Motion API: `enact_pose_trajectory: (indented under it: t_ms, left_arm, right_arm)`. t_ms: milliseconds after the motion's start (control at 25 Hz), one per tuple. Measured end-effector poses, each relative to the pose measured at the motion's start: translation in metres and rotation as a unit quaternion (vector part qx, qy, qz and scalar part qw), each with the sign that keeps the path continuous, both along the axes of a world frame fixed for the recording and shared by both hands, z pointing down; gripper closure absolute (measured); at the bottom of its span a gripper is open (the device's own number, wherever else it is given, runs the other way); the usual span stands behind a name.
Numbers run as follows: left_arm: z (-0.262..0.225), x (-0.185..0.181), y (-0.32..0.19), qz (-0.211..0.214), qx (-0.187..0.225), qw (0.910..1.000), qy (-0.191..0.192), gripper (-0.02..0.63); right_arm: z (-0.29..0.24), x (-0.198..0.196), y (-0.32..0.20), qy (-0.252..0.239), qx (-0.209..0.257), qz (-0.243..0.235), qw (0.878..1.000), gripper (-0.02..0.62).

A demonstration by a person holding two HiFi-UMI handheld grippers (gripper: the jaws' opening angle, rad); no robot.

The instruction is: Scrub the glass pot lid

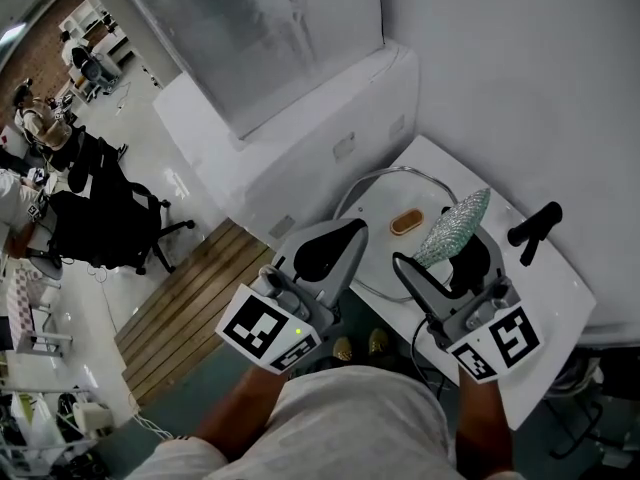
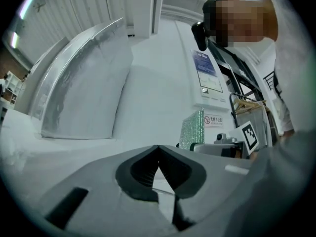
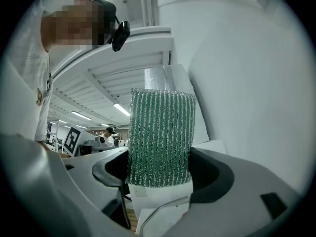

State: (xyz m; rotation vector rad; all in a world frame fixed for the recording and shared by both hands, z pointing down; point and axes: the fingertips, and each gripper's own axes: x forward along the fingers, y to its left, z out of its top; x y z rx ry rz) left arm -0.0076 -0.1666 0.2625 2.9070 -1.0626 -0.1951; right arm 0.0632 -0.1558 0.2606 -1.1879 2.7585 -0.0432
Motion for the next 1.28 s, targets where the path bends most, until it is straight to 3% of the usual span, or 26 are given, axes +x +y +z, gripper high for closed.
enact_pose_trajectory:
  t_ms: [400, 1280]
  left_arm:
    - [0.000, 0.001, 0.002, 0.010, 0.002, 0.9999, 0.003, 0.591]
    - [0.005, -0.002, -0.002, 0.015, -0.003, 0.9999, 0.003, 0.591]
  right_arm:
    - [0.006, 0.002, 0.001, 0.011, 0.011, 0.032, 0.999, 0.247]
    - [0.018, -0.003, -0.003, 0.014, -0.003, 0.034, 0.999, 0.247]
